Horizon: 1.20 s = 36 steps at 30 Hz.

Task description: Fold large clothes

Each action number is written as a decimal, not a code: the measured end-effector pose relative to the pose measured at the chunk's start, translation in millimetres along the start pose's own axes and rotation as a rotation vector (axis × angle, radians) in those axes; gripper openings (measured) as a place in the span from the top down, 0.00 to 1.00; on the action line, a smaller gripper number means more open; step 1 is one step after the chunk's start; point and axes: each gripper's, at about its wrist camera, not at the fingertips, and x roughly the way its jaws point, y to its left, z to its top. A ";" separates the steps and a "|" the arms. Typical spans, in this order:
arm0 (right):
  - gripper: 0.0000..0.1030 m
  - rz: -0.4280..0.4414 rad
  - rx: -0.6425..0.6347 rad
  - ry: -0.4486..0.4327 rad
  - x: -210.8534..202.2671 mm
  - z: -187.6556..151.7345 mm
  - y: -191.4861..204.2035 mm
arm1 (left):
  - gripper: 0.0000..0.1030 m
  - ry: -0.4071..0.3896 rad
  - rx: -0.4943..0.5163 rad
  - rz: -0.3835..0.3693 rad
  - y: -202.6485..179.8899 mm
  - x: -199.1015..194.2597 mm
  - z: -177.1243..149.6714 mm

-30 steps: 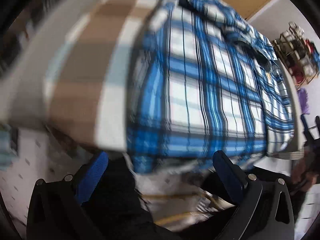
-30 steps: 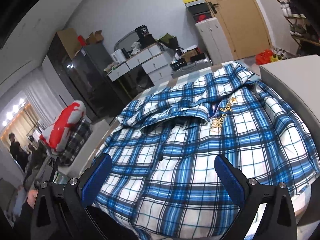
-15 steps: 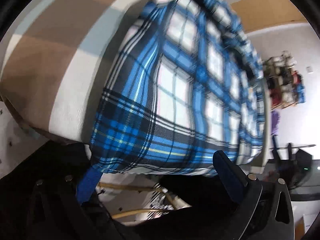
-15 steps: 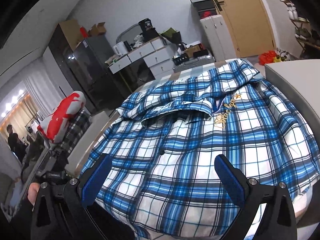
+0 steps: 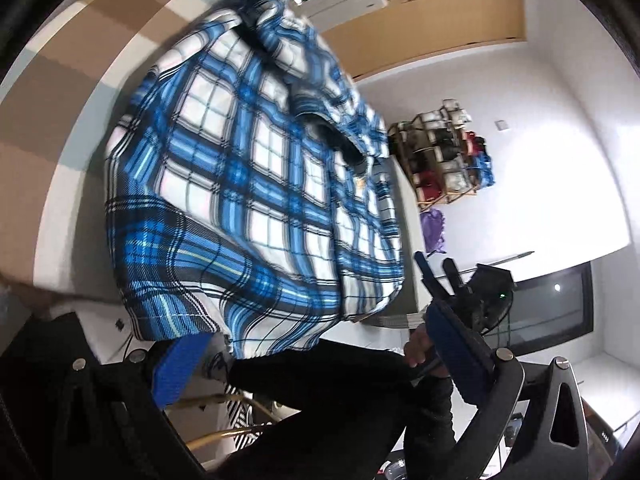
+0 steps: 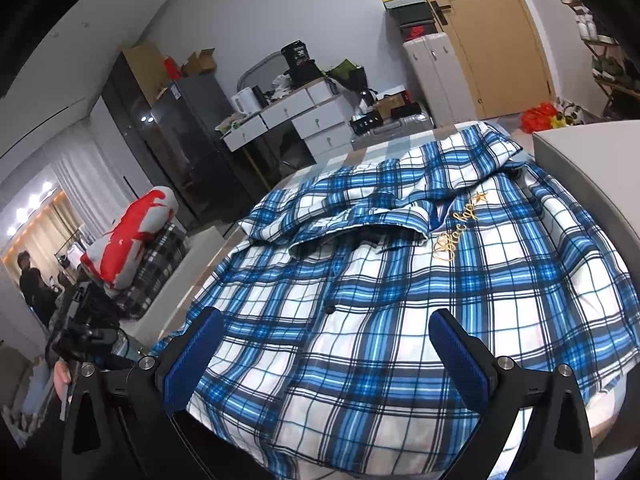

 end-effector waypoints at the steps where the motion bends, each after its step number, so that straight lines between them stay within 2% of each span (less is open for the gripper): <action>1: 0.00 -0.001 0.002 0.000 0.1 -0.1 -0.3 | 0.01 -0.001 -0.010 -0.001 1.7 1.7 0.1; 4: 0.00 0.000 0.008 -0.003 -0.8 0.2 -1.7 | 0.01 0.019 -0.040 -0.020 6.6 6.5 -1.8; 9: 0.00 -0.001 0.006 -0.005 -1.6 -0.1 -1.3 | 0.01 -0.045 0.105 -0.106 -16.0 -18.7 -6.9; 14: 0.00 -0.003 0.008 -0.003 -2.0 0.3 -2.0 | 0.01 -0.054 0.145 -0.188 -19.7 -36.9 -11.4; 16: 0.00 -0.005 0.007 -0.003 -1.8 0.2 -2.2 | 0.01 -0.070 0.163 -0.179 -23.2 -41.6 -12.7; 19: 0.00 -0.010 0.008 0.001 -1.3 0.2 -2.0 | 0.01 -0.117 0.151 -0.079 -21.6 -49.2 -8.5; 22: 0.00 -0.012 0.006 0.003 -1.2 -0.1 -1.9 | 0.01 -0.133 0.115 0.131 -15.3 -42.6 1.0; 24: 0.00 -0.014 0.006 0.002 -1.0 0.0 -1.7 | 0.01 -0.101 0.076 0.237 -9.2 -30.6 7.9; 27: 0.00 -0.012 0.010 0.000 -1.8 0.0 -2.1 | 0.01 -0.053 0.060 0.295 -5.9 -16.6 14.3; 29: 0.00 -0.009 0.013 -0.002 -2.9 0.3 -3.0 | 0.01 -0.034 0.094 0.318 -11.6 -7.2 18.7; 31: 0.00 -0.007 0.016 -0.004 -3.7 0.5 -3.9 | 0.01 -0.021 0.101 0.373 -13.8 -1.4 23.5; 35: 0.00 -0.005 0.016 -0.004 -4.1 0.5 -4.4 | 0.01 -0.013 0.037 0.472 0.6 6.9 36.6; 36: 0.00 -0.005 0.016 -0.004 -4.0 0.5 -4.2 | 0.01 -0.014 0.024 0.473 4.9 3.8 36.8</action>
